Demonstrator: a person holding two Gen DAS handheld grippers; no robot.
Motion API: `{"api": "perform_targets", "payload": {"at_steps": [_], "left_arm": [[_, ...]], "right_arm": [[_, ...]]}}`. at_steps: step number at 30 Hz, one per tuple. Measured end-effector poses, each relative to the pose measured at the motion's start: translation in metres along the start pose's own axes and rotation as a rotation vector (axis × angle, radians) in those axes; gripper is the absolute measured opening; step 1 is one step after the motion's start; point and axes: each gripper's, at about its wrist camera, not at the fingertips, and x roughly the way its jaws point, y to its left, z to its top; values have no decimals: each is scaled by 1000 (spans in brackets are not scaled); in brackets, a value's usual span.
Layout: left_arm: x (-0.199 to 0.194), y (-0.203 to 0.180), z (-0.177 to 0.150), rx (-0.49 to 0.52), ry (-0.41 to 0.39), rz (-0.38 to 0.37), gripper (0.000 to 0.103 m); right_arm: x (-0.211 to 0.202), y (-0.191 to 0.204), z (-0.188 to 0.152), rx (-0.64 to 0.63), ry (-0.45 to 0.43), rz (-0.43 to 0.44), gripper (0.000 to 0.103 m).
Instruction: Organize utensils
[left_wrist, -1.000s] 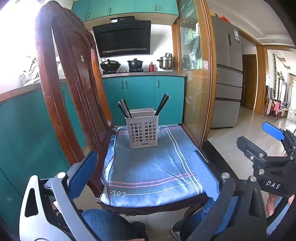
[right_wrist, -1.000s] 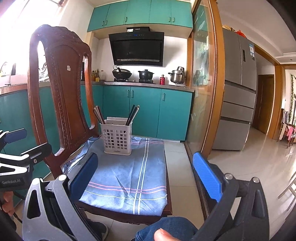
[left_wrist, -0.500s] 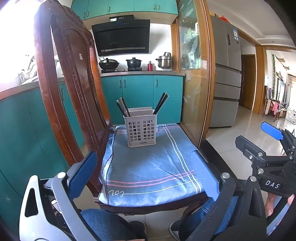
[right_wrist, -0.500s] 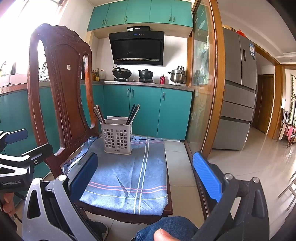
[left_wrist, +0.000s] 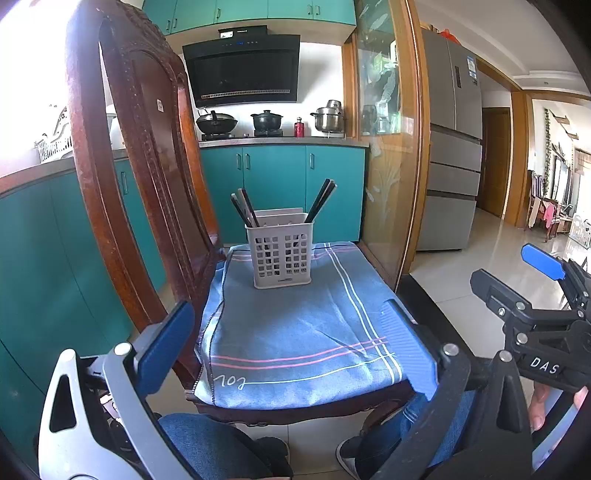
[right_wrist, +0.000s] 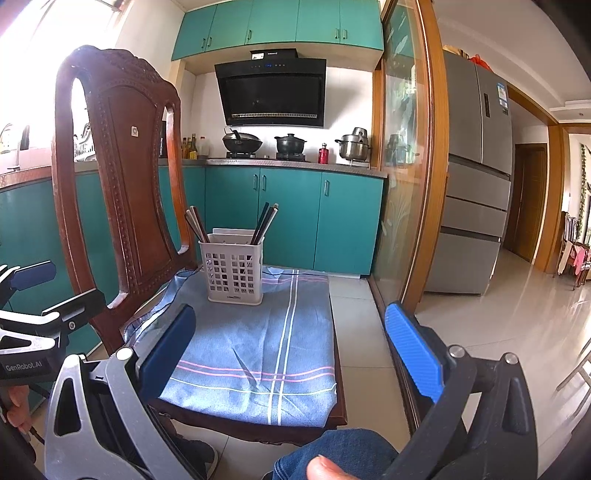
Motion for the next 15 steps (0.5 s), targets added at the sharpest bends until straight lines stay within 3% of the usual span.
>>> {"api": "perform_targets", "payload": {"at_steps": [15], "left_arm": [[4,-4,-2,9,8,-5,100]], "right_arm": [[4,1,-2,6,9,-4,100]]}}
